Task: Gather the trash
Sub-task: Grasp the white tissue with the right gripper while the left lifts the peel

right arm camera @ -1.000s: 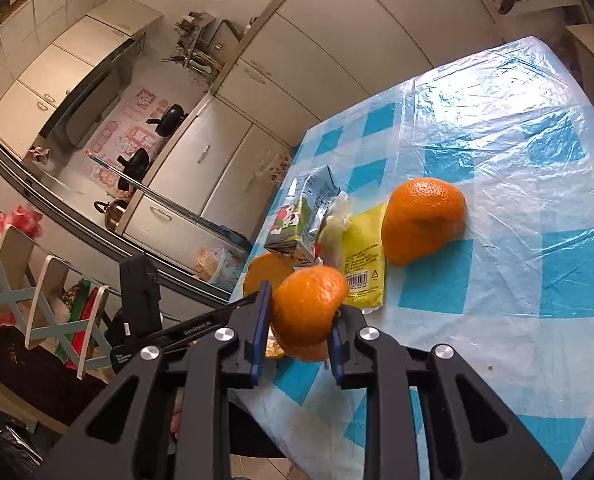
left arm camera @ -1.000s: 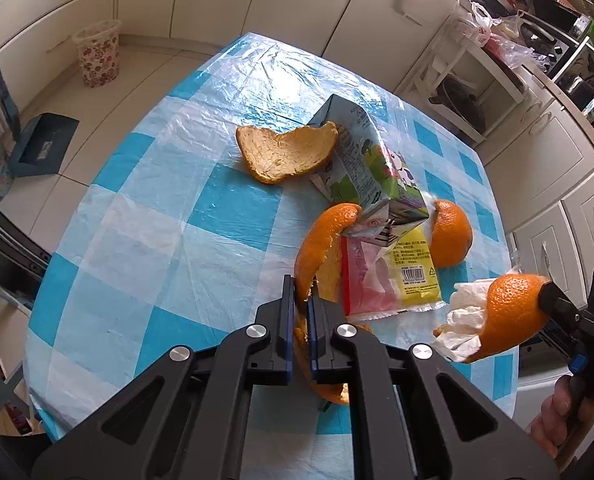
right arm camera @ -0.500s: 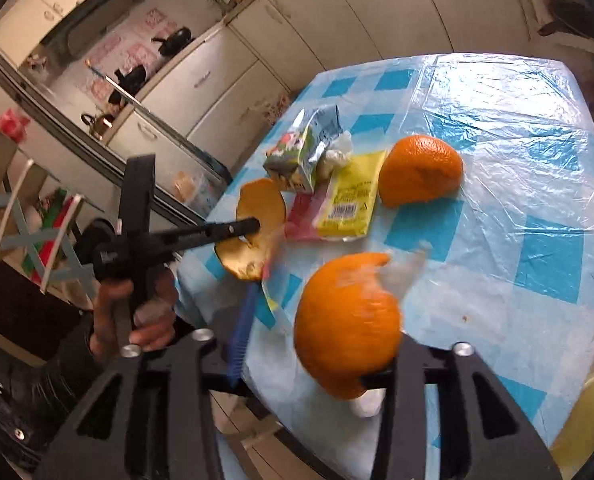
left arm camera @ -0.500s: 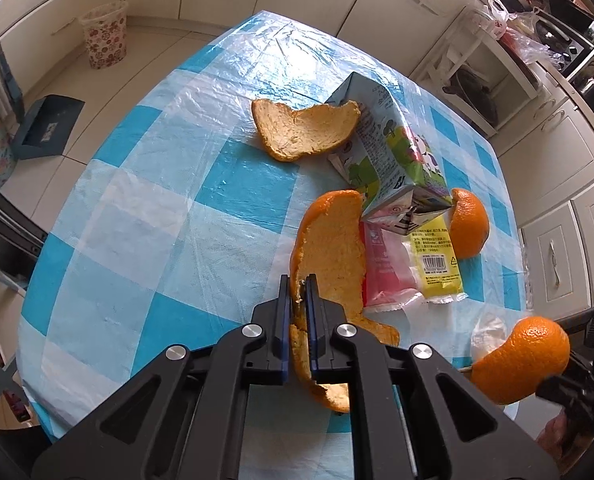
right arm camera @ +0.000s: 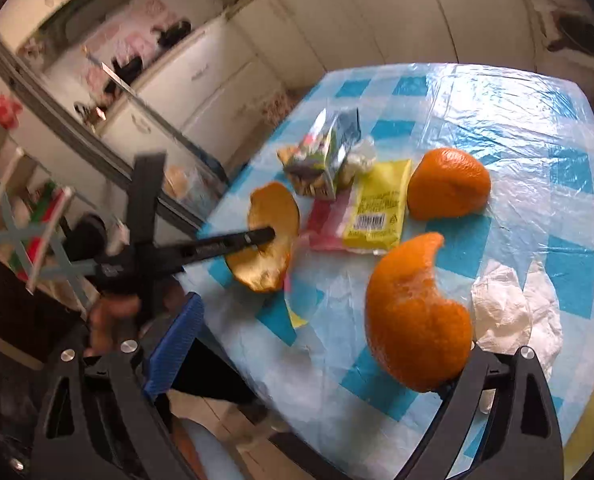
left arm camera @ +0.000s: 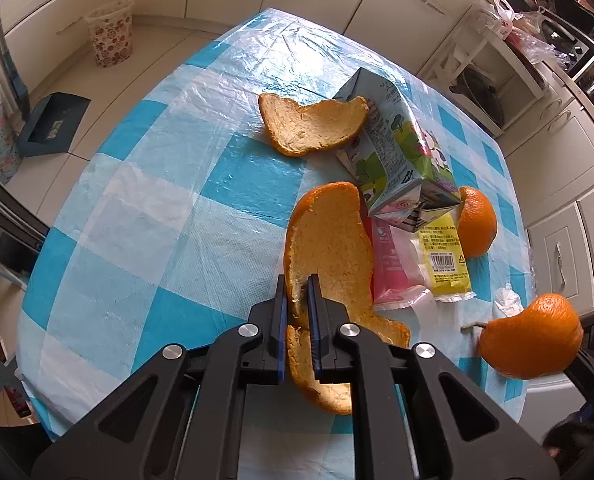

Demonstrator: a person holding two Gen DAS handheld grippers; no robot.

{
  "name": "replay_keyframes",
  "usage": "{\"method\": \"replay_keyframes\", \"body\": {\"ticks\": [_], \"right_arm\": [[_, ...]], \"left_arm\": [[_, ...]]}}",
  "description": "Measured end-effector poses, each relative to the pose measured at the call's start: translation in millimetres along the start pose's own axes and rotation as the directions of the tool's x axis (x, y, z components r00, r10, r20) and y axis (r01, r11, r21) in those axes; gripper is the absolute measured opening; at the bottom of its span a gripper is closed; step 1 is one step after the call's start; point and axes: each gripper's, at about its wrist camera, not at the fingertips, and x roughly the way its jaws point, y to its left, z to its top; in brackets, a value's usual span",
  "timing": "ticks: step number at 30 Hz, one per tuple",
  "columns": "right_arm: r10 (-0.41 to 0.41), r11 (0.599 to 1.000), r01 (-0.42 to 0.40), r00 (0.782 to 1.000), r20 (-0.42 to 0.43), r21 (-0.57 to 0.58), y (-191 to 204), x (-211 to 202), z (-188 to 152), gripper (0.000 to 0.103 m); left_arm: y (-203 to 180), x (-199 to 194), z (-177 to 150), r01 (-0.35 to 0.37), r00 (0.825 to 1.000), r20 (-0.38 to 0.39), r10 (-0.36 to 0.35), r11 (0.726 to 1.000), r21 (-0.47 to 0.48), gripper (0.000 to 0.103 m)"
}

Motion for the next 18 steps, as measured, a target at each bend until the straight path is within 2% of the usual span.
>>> {"method": "replay_keyframes", "body": {"ticks": [2, 5, 7, 10, 16, 18], "right_arm": [[-0.029, 0.999, 0.028, 0.999, -0.032, -0.03, 2, 4, -2, 0.091], [-0.065, 0.998, 0.065, 0.998, -0.013, -0.001, -10, -6, -6, 0.092], [-0.13, 0.992, 0.13, 0.991, -0.018, 0.002, -19, -12, -13, 0.093], [-0.175, 0.984, 0.176, 0.984, -0.016, 0.039, -40, -22, -25, 0.093], [-0.3, 0.943, 0.291, 0.954, 0.029, 0.162, -78, -43, -34, 0.093], [-0.337, 0.931, 0.328, 0.941, 0.031, 0.158, -80, -38, -33, 0.093]], "left_arm": [[2, 0, 0, 0.009, 1.0, -0.004, -0.009, 1.0, -0.006, 0.008], [5, 0, 1, 0.016, 1.0, -0.007, -0.016, 1.0, -0.01, 0.008], [3, 1, 2, 0.009, 1.0, -0.005, -0.01, 1.0, -0.004, 0.008], [3, 1, 3, 0.009, 1.0, -0.005, -0.009, 1.0, -0.003, 0.008], [0, 1, 2, -0.003, 1.0, 0.004, 0.003, 1.0, 0.002, 0.008], [-3, 2, 1, -0.012, 1.0, 0.008, 0.012, 1.0, 0.011, 0.008]]}}
